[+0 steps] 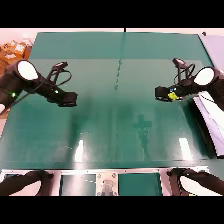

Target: Fold the shirts.

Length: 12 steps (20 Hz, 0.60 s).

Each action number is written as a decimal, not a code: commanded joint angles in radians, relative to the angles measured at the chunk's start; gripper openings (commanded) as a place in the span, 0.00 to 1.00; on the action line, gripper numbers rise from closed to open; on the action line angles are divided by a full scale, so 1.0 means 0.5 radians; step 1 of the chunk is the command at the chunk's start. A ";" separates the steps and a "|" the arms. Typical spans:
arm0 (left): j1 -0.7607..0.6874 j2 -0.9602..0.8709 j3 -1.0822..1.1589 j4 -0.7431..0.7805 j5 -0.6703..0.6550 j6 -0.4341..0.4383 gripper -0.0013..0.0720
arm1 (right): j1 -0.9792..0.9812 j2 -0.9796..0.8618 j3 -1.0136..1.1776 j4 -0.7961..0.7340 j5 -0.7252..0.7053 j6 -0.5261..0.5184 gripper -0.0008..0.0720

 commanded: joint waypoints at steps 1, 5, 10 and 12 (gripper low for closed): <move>-0.035 0.034 -0.094 0.005 0.126 -0.038 0.04 | 0.044 -0.002 -0.035 0.009 -0.044 -0.006 0.04; -0.036 0.034 -0.094 0.003 0.122 -0.036 0.04 | 0.044 -0.002 -0.035 0.008 -0.044 -0.005 0.04; -0.035 0.034 -0.094 -0.004 0.154 -0.037 0.04 | 0.044 -0.002 -0.035 0.008 -0.044 -0.005 0.04; -0.035 0.034 -0.094 -0.004 0.154 -0.037 0.04 | 0.044 -0.002 -0.035 0.008 -0.043 -0.005 0.04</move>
